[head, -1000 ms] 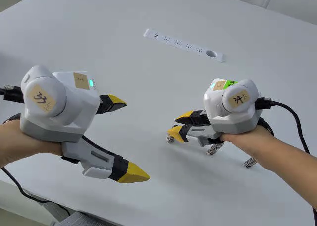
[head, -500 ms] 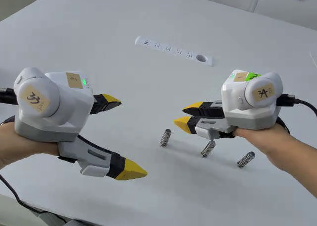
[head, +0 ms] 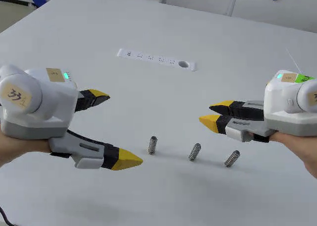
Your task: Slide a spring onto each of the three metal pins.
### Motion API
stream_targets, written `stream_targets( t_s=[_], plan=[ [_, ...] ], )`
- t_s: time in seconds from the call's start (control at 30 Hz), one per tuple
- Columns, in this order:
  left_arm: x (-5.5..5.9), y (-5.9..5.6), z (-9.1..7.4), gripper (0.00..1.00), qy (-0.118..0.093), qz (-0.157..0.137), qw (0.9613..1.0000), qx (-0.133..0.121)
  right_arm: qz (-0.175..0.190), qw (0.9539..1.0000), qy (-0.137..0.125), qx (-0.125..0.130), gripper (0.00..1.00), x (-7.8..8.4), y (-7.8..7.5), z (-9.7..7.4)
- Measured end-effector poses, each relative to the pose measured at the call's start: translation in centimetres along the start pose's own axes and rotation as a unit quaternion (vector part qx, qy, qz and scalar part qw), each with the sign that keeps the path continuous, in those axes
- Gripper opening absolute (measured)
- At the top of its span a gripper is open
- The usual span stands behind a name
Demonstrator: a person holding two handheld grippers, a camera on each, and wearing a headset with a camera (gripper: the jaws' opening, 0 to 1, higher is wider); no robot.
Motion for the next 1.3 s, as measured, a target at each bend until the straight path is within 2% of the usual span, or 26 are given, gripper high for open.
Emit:
stream_targets(
  t_s=[0.1, 0.33, 0.63, 0.8, 0.93, 1.03, 1.17, 1.3],
  plan=[
    [-0.3, 0.0, 0.1, 0.97, 0.000, 0.000, 1.0000, -0.002, 0.015, 0.9998, -0.009, 0.010, 0.25, 0.6, -0.4, -1.7],
    [-1.2, 0.2, 0.2, 0.98, -0.005, 0.000, 1.0000, -0.004, 0.031, 0.9991, -0.005, 0.029, 0.29, 2.8, -1.4, -5.1],
    [-1.5, 0.4, -0.1, 1.00, -0.004, 0.003, 0.9998, -0.017, 0.070, 0.9966, -0.012, 0.042, 0.35, 5.0, -2.5, -7.9],
    [-1.1, 0.2, -0.4, 1.00, 0.001, -0.004, 0.9998, -0.019, 0.066, 0.9975, -0.012, 0.021, 0.44, 5.2, -2.2, -8.7],
    [-0.9, -0.3, -0.3, 1.00, 0.014, 0.007, 0.9998, -0.015, 0.052, 0.9986, -0.013, -0.008, 0.49, 5.2, -1.8, -8.6],
    [-1.1, -0.7, -0.3, 1.00, 0.005, 0.010, 0.9999, -0.007, 0.039, 0.9988, -0.006, -0.028, 0.56, 5.2, -1.5, -8.3],
    [-1.6, -0.9, -0.4, 1.00, -0.012, 0.016, 0.9998, 0.005, -0.014, 0.9980, 0.016, -0.060, 0.61, 4.9, -0.8, -7.9],
    [-1.9, -0.9, -0.4, 1.00, -0.016, 0.026, 0.9995, 0.012, -0.050, 0.9949, 0.033, -0.080, 0.65, 4.6, -0.3, -7.7]
  ],
)
Point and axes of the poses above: the centre of the closed fingertips' face, and the gripper's own axes: z roughly forward along the fingers, y roughly to its left, x roughly out of its underside, the point moved 9 cm from there along -z, roughly backward along the fingers
